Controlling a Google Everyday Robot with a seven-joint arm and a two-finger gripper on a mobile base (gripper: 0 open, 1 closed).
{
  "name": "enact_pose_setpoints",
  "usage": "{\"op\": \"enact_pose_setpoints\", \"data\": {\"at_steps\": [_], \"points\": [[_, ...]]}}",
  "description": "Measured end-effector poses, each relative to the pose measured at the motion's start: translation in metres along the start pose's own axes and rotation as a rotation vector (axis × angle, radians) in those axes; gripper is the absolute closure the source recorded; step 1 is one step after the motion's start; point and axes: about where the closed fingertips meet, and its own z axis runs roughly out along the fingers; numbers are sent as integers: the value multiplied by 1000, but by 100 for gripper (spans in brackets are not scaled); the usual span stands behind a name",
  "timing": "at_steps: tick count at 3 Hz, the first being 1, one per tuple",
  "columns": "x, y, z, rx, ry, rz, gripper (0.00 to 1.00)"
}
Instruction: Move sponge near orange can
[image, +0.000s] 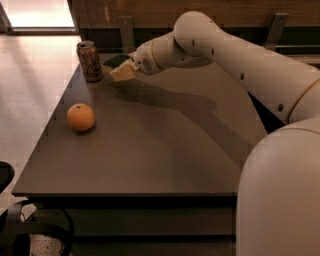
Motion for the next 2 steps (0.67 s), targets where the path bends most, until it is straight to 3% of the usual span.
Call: {"op": "enact_pose_setpoints", "data": {"at_steps": [1, 2], "points": [[15, -4, 13, 11, -71, 26, 98], [13, -1, 16, 3, -63, 22, 75]]}}
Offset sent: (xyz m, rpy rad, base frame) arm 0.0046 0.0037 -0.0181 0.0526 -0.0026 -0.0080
